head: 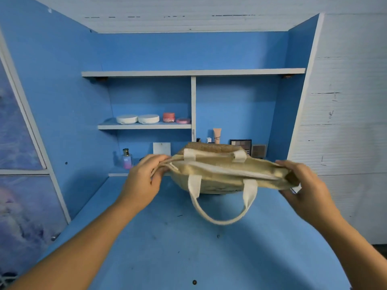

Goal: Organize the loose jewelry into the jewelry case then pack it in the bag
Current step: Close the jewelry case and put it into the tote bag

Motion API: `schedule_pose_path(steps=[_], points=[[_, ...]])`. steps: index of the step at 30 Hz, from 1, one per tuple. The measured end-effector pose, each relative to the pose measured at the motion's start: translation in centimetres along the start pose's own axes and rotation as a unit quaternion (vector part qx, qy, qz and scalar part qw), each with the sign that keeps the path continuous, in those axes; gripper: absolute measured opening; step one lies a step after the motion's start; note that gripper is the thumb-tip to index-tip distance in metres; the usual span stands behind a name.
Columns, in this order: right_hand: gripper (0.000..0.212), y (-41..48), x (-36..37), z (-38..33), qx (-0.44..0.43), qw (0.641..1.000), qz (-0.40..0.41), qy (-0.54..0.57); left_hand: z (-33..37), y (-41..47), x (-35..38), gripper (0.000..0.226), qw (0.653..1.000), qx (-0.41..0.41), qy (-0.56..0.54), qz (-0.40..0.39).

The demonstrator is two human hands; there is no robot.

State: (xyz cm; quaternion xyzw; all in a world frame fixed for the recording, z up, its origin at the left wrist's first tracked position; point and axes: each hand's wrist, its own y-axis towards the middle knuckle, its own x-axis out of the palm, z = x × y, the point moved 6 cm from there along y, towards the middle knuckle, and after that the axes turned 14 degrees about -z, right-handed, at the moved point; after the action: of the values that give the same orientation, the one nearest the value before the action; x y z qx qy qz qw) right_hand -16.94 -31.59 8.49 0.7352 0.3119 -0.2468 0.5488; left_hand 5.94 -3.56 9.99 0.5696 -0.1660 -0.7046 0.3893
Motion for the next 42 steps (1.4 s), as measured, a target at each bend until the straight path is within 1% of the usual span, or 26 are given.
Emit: schedule_pose_path(steps=[3, 6, 10, 13, 15, 17, 19, 21, 23, 24, 26, 28, 31, 34, 38, 42], points=[[0.056, 2.4, -1.8, 0.5, 0.015, 0.999, 0.035, 0.018, 1.4, 3.2, -0.7, 0.028, 1.000, 0.006, 0.014, 0.012], [0.054, 4.8, -3.6, 1.3, 0.036, 0.997, 0.055, 0.040, 2.0, 6.2, -0.5, 0.026, 1.000, -0.008, -0.001, -0.007], [0.055, 7.3, -5.2, 3.2, 0.082, 0.993, 0.079, 0.041, 2.3, 10.0, 0.6, 0.027, 0.997, -0.055, -0.041, -0.027], [0.058, 8.7, -4.3, 5.5, 0.135, 0.987, 0.078, 0.045, 1.8, 11.4, 2.9, 0.025, 0.992, -0.097, -0.064, -0.051], [0.061, 9.0, -2.8, 6.8, 0.163, 0.983, 0.058, 0.056, 1.4, 11.9, 4.7, 0.036, 0.991, -0.102, -0.050, -0.069], [0.065, 8.9, -1.3, 7.8, 0.170, 0.983, 0.038, 0.065, 0.9, 12.0, 6.9, 0.057, 0.987, -0.107, -0.003, -0.118], [0.074, 8.4, 0.2, 8.4, 0.178, 0.982, 0.020, 0.062, 0.6, 11.7, 8.7, 0.070, 0.982, -0.109, 0.055, -0.146], [0.082, 7.5, 2.0, 8.6, 0.178, 0.984, -0.002, 0.018, 1.0, 10.6, 10.3, 0.072, 0.974, -0.097, 0.123, -0.161], [0.084, 6.1, 4.3, 7.8, 0.125, 0.989, -0.037, -0.062, 1.3, 8.8, 12.6, 0.072, 0.960, -0.069, 0.175, -0.205], [0.086, 5.2, 5.7, 7.5, 0.101, 0.988, -0.069, -0.094, 1.3, 7.8, 13.8, 0.074, 0.952, -0.054, 0.192, -0.231], [0.090, 3.6, 8.4, 7.3, 0.079, 0.977, -0.142, -0.136, 1.1, 6.0, 16.2, 0.079, 0.938, -0.031, 0.214, -0.270], [0.090, 2.4, 10.5, 7.4, 0.071, 0.966, -0.196, -0.156, 0.7, 4.8, 18.0, 0.082, 0.929, -0.024, 0.233, -0.287], [0.079, 1.2, 12.3, 7.9, 0.069, 0.952, -0.247, -0.166, 0.4, 4.2, 19.5, 0.080, 0.931, -0.028, 0.217, -0.293], [0.075, 0.6, 13.3, 8.4, 0.082, 0.948, -0.266, -0.154, -0.1, 4.3, 20.3, 0.080, 0.928, -0.031, 0.213, -0.304], [0.076, 0.6, 14.4, 8.2, 0.101, 0.939, -0.288, -0.161, -1.8, 4.9, 21.2, 0.079, 0.924, -0.016, 0.222, -0.310], [0.077, 0.5, 15.0, 8.3, 0.129, 0.937, -0.284, -0.157, -2.6, 5.2, 21.8, 0.080, 0.923, -0.019, 0.212, -0.320]])
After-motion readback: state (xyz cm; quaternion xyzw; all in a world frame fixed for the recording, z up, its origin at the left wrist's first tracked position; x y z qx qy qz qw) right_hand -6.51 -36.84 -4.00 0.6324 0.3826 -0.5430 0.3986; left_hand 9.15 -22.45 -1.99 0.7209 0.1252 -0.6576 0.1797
